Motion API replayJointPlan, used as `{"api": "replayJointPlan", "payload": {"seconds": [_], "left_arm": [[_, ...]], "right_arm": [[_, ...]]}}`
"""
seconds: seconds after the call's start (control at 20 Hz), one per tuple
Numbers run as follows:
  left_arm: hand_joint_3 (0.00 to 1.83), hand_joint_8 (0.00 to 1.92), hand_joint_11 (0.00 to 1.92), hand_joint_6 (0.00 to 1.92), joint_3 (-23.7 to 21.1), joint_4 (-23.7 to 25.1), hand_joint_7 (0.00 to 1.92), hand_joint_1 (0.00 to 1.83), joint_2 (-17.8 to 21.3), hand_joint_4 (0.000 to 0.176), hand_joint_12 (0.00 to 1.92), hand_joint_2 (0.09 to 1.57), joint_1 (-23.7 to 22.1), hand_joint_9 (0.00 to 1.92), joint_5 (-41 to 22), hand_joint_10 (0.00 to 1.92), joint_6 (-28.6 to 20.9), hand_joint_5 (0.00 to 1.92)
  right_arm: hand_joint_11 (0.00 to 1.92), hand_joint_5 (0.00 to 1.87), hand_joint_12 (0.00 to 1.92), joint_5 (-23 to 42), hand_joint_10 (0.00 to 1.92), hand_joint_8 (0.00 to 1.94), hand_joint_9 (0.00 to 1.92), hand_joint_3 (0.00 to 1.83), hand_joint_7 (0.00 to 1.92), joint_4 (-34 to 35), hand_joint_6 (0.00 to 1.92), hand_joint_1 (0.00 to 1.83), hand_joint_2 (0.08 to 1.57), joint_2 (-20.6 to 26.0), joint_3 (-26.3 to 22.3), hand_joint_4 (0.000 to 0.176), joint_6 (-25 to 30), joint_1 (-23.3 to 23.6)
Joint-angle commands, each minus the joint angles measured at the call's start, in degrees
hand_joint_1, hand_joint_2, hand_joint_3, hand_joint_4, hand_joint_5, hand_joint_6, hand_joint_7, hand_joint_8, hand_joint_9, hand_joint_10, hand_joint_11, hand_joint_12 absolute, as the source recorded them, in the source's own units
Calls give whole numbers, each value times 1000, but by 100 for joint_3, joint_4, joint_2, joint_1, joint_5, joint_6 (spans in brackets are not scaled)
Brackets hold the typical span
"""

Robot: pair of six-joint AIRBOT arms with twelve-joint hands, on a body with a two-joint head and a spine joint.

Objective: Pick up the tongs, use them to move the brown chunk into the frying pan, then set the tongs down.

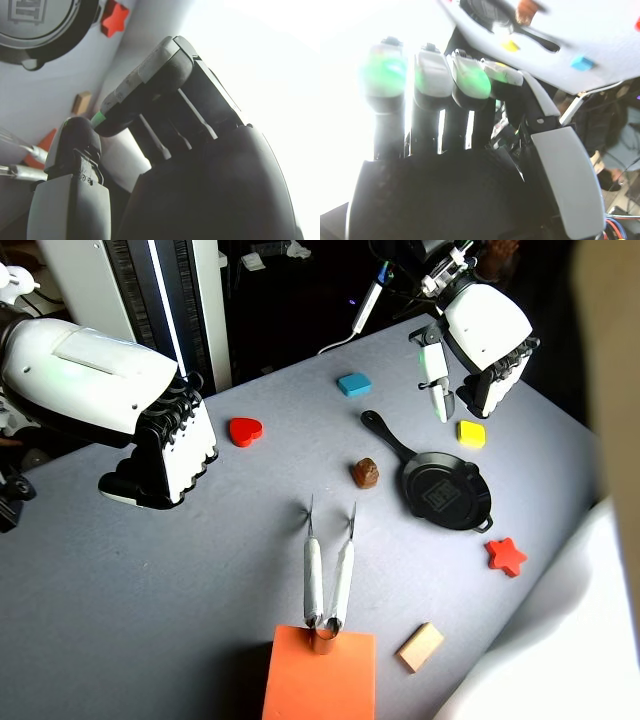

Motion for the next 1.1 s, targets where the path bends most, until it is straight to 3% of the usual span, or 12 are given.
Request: {"api": "replayJointPlan", "payload": {"seconds": [0.0,0.05,0.1,0.2,0.5,0.65,0.7,0.8,0.9,1.05], "left_arm": [[157,51,0,59,25,427,86,0,70,28,527,1199,-80,95,-299,94,3,26],[27,3,0,13,16,414,103,0,70,23,518,1264,-87,123,-283,20,3,54],[13,2,0,8,3,404,107,23,70,16,444,1276,-90,118,-283,7,3,71],[9,0,0,3,-14,354,90,0,70,19,396,1284,-97,109,-283,1,3,46],[2,0,0,0,-41,332,97,0,72,12,393,1287,-76,107,-284,0,12,26],[2,2,0,3,-68,217,88,0,72,12,432,1296,-77,99,-284,3,13,32],[2,1,0,6,-82,170,89,0,73,18,421,1298,-76,103,-284,3,13,46],[1,5,0,8,-119,48,112,0,74,12,471,1296,-59,120,-284,6,-10,67],[0,0,0,0,-152,42,100,0,74,18,475,1289,28,113,-283,2,-160,40],[1,4,0,5,-240,53,117,9,75,31,522,1299,263,129,-283,6,-407,58]], "right_arm": [[0,101,287,374,100,68,80,179,150,201,117,218,1115,29,-39,0,-127,36],[0,145,236,345,24,3,119,16,186,224,25,235,1196,27,-69,0,-204,52],[0,126,217,315,11,0,103,9,168,224,10,194,1200,28,-102,0,-249,68],[0,130,263,263,11,3,123,5,184,224,6,192,1202,31,-150,0,-326,80],[0,88,191,36,1,0,85,1,139,225,1,241,1200,-8,-250,0,-629,174],[0,71,181,-498,1,0,75,0,121,225,1,423,1169,-192,-214,0,-429,462],[0,62,181,-546,2,2,69,0,113,225,2,521,1148,-235,-204,0,-393,547],[0,26,204,-960,4,2,70,0,93,225,3,739,1097,-396,-179,0,-405,797],[0,0,15,-1220,0,0,7,0,9,225,0,981,1025,-614,-66,0,-415,887],[0,0,0,-1580,0,0,0,0,0,225,0,1096,1003,-1065,234,0,-603,855]]}}
